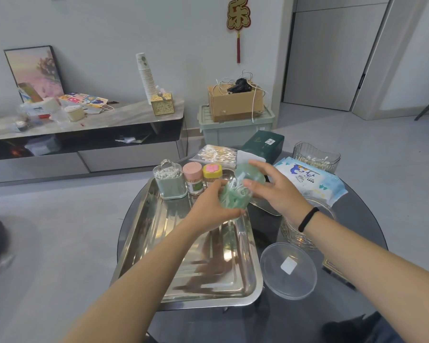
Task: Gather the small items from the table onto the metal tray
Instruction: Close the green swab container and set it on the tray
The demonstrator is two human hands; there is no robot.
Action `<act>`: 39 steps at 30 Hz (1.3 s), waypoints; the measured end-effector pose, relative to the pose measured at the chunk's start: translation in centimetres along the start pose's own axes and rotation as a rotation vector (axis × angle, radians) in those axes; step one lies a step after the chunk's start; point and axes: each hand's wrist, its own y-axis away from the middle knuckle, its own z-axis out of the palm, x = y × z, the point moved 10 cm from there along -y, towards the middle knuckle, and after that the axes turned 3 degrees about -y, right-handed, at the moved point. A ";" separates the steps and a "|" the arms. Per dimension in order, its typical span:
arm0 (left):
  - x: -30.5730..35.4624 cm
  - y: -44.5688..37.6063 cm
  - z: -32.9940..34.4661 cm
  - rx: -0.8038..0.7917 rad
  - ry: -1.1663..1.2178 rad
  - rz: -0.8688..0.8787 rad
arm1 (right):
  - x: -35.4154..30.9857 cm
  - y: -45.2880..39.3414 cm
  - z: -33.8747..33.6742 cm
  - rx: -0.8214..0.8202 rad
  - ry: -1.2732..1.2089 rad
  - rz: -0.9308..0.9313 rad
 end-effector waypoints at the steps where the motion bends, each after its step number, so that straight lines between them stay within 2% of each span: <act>1: 0.1 0.1 0.0 0.004 0.004 0.004 | 0.3 0.1 0.2 -0.018 0.008 0.009; 10: 0.1 0.2 -0.2 0.016 0.048 0.010 | 1.0 0.2 1.4 -0.052 0.133 -0.014; 15: 0.2 0.0 -0.1 0.017 0.064 0.007 | 0.9 0.2 1.7 -0.028 0.034 -0.018; 22: 0.7 0.1 -0.5 0.058 0.021 0.066 | 0.7 0.4 2.1 -0.047 0.309 -0.094; 28: 0.4 0.1 -0.3 0.035 0.114 0.059 | 1.0 0.3 2.2 -0.080 0.192 -0.042; 33: 0.1 0.1 0.2 -0.049 0.276 0.031 | 1.4 -0.3 1.5 -0.136 -0.043 0.056; 39: 0.8 -0.1 0.0 -0.047 0.251 0.068 | 1.6 -0.4 1.6 -0.168 -0.073 0.074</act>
